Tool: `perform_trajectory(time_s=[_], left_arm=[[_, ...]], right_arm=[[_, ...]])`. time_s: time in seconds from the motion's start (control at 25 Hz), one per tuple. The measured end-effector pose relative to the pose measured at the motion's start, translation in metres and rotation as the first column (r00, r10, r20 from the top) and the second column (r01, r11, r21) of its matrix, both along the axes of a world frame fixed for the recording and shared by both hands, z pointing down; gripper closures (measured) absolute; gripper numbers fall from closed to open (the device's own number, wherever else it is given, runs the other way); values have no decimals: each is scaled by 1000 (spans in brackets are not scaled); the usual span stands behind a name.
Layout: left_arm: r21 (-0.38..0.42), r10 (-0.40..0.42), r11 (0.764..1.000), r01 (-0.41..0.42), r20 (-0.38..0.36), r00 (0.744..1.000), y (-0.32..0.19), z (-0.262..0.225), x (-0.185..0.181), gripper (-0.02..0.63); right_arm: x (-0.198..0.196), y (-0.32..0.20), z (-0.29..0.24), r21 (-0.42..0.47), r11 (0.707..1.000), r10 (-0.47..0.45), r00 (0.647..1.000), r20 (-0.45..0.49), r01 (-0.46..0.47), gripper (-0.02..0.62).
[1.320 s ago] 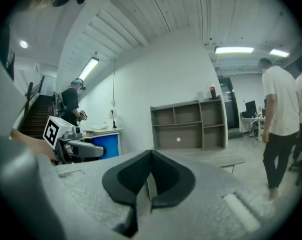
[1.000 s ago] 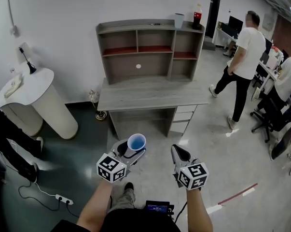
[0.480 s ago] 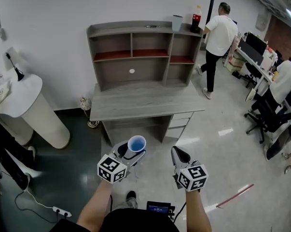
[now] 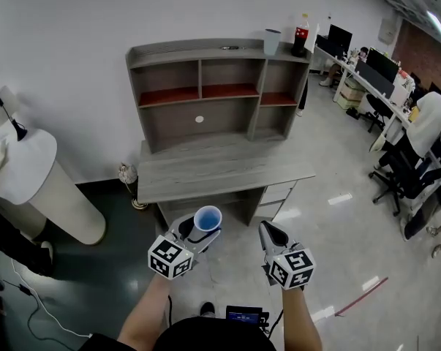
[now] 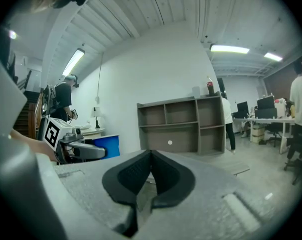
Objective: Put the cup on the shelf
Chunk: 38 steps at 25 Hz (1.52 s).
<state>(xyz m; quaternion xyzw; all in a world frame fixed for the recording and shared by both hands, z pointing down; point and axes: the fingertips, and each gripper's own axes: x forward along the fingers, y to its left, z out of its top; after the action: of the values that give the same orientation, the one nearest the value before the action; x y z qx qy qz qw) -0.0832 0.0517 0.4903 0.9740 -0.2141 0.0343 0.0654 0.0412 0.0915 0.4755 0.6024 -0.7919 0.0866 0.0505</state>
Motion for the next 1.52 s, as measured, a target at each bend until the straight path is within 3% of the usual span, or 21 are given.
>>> perform_trajectory(time_s=[0.36,0.72,1.52], left_arm=[[-7,7,1000,-7,-9,1000,-33,5,-17,316],[-34,10,999,-10,0,1000,-55,21,-10,318],[-11,-77,997,77,22,997,-177,13,87,318]], right_arm=[[-21,-33,5,-16,1000,2,1000,-10,-2,597],[-14,-61,17,-41,999,-13,1000,-11,12,597],[79,-199,14,-22,994,-110,994,16,110,597]])
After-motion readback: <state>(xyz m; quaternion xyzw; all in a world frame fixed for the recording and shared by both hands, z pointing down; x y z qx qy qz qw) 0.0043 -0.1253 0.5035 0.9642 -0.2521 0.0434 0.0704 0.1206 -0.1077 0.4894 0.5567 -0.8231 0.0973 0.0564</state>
